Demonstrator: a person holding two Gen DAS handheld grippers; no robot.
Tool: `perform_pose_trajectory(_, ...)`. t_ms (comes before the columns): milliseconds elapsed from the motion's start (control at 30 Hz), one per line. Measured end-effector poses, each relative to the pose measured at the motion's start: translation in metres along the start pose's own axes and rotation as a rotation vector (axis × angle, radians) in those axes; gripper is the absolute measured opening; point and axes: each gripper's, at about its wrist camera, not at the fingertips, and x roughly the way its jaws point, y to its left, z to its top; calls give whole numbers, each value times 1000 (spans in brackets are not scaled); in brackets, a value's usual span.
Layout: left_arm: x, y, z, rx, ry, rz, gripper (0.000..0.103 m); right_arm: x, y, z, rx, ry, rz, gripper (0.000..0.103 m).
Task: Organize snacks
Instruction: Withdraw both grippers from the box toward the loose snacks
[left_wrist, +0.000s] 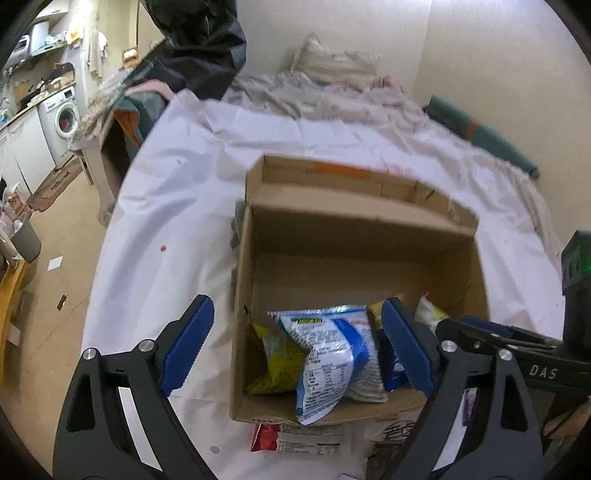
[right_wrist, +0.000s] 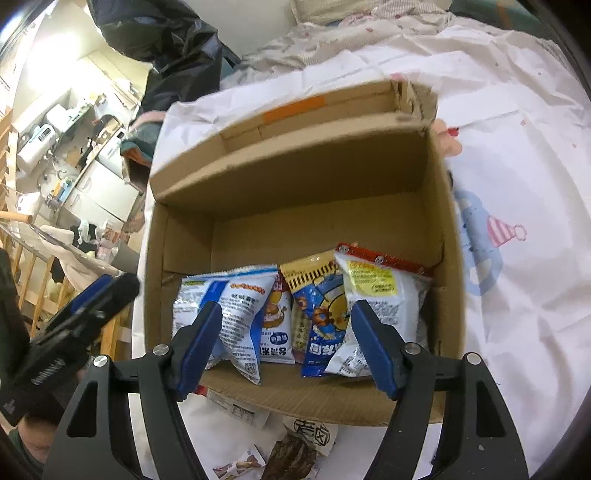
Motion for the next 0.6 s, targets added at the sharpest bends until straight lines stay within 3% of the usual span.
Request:
perform_pose_trajectory(133, -17, 2, 1, 10, -31, 2, 90, -17, -3, -1, 10, -24, 4, 80)
perform_pose_trajectory(200, -29, 6, 3, 11, -59, -7, 90, -26, -7, -5, 22, -31, -9, 92)
perform_pose_trajectory(367, -62, 21, 1, 12, -137, 6, 90, -52, -13, -16, 19, -46, -23, 92)
perform_pose_trajectory(600, -61, 38, -24, -53, -5, -2, 90, -76, -35, -41, 114, -40, -43, 92)
